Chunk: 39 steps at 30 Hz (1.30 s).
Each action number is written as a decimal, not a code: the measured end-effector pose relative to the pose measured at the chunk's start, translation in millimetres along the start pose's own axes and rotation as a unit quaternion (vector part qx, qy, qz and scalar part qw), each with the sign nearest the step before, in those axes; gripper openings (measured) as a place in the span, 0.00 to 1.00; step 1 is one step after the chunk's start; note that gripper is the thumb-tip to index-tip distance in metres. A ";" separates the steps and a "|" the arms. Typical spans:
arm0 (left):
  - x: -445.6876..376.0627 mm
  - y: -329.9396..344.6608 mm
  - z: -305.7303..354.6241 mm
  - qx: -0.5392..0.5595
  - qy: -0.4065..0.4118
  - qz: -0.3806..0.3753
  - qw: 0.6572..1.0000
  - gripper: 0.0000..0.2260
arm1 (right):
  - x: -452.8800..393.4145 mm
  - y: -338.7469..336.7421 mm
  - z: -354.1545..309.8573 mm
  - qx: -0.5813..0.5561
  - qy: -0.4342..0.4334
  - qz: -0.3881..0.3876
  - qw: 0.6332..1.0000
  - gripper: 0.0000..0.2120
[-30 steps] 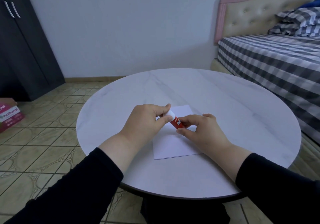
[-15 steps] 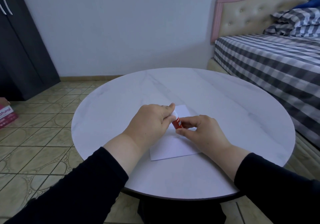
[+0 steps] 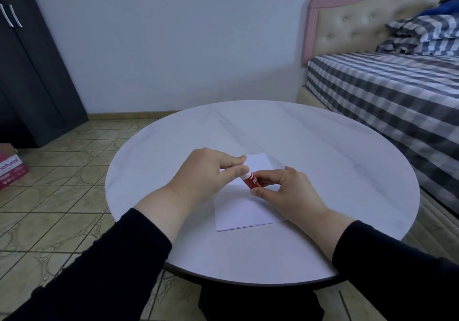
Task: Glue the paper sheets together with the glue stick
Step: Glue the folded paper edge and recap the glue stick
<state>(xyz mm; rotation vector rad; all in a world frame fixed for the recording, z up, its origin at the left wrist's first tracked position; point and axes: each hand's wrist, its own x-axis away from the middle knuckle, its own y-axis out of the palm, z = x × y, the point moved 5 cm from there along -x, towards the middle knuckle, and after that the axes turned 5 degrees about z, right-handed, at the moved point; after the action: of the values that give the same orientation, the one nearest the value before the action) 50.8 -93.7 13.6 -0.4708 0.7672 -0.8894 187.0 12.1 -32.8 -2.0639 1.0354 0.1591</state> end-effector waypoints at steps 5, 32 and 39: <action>6.3 31.4 -13.1 0.043 -0.011 -0.006 0.999 0.25 | -5.3 -5.3 9.8 -0.081 0.065 0.013 0.994 0.11; -6.8 33.6 -17.1 0.056 0.006 0.049 0.997 0.07 | -15.4 -1.4 15.6 0.175 -0.101 -0.015 0.979 0.05; -5.7 31.2 -26.0 0.015 0.066 0.051 0.996 0.07 | -22.1 -0.8 20.2 0.150 -0.122 -0.051 0.980 0.03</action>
<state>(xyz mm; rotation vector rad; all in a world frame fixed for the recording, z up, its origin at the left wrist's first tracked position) 44.8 -73.0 -21.3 -0.3466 0.8891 -0.8410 177.7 40.3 -36.2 -1.7675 0.7516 0.1857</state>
